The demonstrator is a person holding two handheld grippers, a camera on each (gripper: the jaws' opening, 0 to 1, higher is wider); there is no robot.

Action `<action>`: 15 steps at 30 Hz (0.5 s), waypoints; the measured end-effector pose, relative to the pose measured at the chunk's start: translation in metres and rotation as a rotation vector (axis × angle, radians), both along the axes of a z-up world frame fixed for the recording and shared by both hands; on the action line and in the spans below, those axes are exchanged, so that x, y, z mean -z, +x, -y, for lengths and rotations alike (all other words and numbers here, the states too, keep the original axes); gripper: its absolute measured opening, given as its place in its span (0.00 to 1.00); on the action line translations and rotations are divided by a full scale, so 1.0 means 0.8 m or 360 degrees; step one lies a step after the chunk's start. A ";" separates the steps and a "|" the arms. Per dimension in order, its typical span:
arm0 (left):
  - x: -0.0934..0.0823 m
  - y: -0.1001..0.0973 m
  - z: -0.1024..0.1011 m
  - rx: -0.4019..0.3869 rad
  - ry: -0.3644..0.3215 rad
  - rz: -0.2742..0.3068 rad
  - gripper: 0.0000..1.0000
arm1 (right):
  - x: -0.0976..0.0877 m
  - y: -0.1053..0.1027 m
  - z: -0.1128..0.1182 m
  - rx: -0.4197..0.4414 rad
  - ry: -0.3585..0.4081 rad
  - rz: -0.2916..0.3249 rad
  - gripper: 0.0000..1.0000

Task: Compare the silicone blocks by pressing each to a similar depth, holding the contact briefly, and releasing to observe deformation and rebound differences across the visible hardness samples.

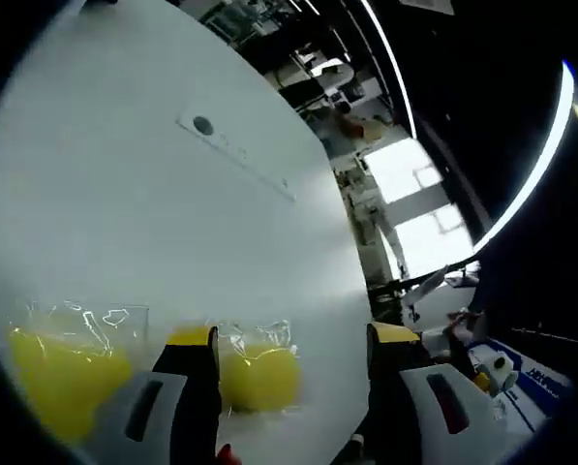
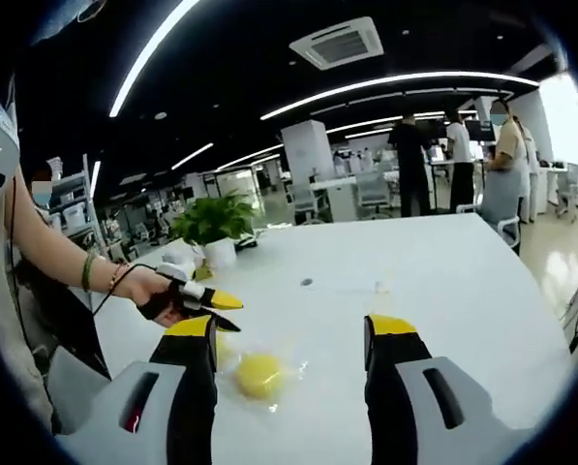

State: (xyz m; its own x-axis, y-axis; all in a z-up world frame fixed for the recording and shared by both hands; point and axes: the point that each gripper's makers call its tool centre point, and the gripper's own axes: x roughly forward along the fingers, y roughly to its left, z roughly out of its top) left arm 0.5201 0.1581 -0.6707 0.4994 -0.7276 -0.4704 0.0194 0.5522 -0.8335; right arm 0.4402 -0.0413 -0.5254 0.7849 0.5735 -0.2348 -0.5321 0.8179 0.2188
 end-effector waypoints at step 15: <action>0.031 0.002 -0.010 -0.0204 -0.0122 -0.0198 0.58 | 0.023 0.008 0.002 0.0004 -0.0007 -0.0065 0.56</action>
State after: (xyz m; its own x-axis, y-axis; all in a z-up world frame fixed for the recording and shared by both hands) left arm 0.5215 0.1664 -0.6958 0.5318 -0.6976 -0.4801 -0.1530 0.4785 -0.8647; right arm 0.4463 -0.0430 -0.5436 0.7761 0.5705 -0.2688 -0.5209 0.8202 0.2367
